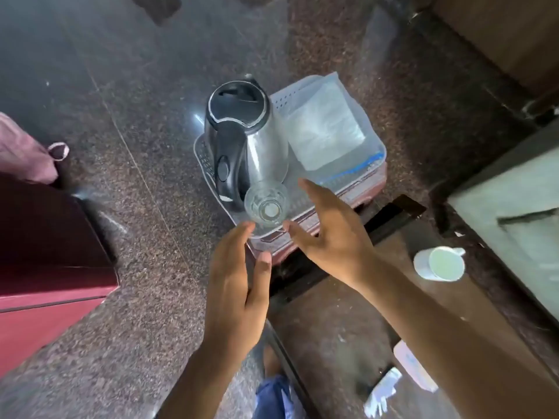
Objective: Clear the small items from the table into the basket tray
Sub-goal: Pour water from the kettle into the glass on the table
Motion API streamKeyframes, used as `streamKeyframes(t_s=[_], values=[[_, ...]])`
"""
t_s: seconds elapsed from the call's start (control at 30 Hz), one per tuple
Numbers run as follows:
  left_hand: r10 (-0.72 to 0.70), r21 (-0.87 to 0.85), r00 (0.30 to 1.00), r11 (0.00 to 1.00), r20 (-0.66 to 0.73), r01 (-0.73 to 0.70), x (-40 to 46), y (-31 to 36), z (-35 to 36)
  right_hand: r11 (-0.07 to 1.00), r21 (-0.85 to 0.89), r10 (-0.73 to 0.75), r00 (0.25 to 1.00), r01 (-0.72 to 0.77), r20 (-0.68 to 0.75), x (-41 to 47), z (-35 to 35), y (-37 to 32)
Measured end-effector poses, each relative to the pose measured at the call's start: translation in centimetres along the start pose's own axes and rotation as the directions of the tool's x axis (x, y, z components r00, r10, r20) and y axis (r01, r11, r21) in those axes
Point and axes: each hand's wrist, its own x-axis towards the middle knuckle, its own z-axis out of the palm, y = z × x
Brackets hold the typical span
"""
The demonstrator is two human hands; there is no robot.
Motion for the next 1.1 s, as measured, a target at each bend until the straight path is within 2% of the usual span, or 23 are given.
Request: streamKeyframes(t_s=[0.17,0.57,0.87,1.0,1.1], values=[[-0.089,-0.068,0.995,0.994,-0.044,0.086,-0.3,-2.3,0.4,0.999,-0.038,-0.03,0.995,0.034,0.1,2.2,3.2,0.5],[-0.05,-0.061,0.996,0.997,-0.074,0.045,1.0,-3.5,1.0,0.995,-0.098,-0.035,0.998,0.03,-0.052,4.0,5.7,0.7],[-0.07,-0.223,0.996,0.973,-0.047,0.058,0.4,-1.3,1.3,0.993,-0.017,-0.119,0.969,0.118,-0.217,1.0,-0.7,-2.5],[-0.009,-0.386,0.999,0.922,-0.045,-0.009,1.0,1.1,1.3,0.986,0.039,-0.147,0.958,0.162,-0.245,-0.9,-4.1,-4.9],[0.044,-0.496,0.997,0.865,-0.069,-0.072,1.7,3.1,0.7,0.984,0.083,-0.136,0.968,0.156,-0.21,-2.3,-5.9,-6.4]])
